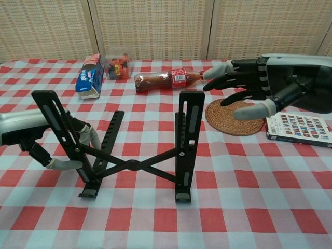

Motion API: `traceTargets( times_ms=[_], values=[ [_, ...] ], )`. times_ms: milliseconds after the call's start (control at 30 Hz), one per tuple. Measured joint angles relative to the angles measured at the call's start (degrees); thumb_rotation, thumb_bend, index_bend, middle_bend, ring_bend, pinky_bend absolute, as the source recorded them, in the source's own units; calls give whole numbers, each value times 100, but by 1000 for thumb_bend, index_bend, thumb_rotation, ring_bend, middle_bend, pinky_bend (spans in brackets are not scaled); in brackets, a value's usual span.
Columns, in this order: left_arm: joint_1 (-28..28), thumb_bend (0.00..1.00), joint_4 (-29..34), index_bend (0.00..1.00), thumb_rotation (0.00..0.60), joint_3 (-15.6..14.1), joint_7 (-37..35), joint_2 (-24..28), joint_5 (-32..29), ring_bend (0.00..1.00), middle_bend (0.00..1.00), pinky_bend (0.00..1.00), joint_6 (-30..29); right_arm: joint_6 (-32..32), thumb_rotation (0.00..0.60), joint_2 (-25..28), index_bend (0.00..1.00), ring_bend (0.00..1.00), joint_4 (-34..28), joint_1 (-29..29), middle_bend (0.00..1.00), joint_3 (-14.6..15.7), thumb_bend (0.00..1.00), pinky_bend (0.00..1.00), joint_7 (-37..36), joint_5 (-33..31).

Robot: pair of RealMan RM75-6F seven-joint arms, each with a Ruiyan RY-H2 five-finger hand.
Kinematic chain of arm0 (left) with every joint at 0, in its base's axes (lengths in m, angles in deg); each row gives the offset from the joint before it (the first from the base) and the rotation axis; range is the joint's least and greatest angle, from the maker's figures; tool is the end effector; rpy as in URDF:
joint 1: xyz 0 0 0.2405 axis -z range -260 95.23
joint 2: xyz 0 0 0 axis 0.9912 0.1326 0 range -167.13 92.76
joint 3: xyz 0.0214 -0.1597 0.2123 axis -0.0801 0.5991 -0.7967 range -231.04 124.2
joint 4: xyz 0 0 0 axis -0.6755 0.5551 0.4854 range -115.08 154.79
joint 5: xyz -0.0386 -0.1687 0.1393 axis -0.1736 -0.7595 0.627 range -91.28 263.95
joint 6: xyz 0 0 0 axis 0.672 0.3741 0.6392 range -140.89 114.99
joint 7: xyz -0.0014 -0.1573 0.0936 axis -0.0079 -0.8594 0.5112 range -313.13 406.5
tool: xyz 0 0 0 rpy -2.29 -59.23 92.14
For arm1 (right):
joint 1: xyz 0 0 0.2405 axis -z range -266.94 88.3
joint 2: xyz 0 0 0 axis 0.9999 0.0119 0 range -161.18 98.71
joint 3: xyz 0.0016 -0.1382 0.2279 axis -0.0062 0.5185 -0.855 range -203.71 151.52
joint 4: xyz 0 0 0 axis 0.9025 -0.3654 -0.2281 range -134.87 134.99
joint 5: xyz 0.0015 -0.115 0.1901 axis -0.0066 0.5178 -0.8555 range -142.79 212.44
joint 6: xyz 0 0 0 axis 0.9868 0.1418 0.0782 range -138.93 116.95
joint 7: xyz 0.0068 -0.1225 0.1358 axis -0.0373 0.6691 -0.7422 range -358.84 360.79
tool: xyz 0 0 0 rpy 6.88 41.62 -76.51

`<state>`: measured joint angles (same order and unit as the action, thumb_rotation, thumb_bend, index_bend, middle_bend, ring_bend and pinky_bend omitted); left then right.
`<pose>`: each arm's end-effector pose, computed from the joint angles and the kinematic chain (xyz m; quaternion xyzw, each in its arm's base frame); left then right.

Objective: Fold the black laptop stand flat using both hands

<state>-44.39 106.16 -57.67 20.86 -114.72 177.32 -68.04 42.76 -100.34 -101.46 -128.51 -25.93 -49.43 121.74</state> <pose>-0.1994 0.3149 -0.0266 -0.7402 -0.5078 -0.3851 0.2144 -0.1483 -0.3099 0.0105 0.5735 -0.6785 0.4508 0.0869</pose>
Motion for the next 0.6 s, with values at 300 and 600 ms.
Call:
traceTargets(
  times_ms=[300,600],
  values=[
    [18,315,44,570,562,29,-12,29,-18,316,340,256,25,-604,600,-393,375,82,-243,-80,241,-67,169,140,2199,-1453],
    [35,315,93,570,562,48,14,49,-39,315,340,256,61,-919,600,-796,401,84,-358,-297,256,-261,171,140,3363,-2454]
  ],
)
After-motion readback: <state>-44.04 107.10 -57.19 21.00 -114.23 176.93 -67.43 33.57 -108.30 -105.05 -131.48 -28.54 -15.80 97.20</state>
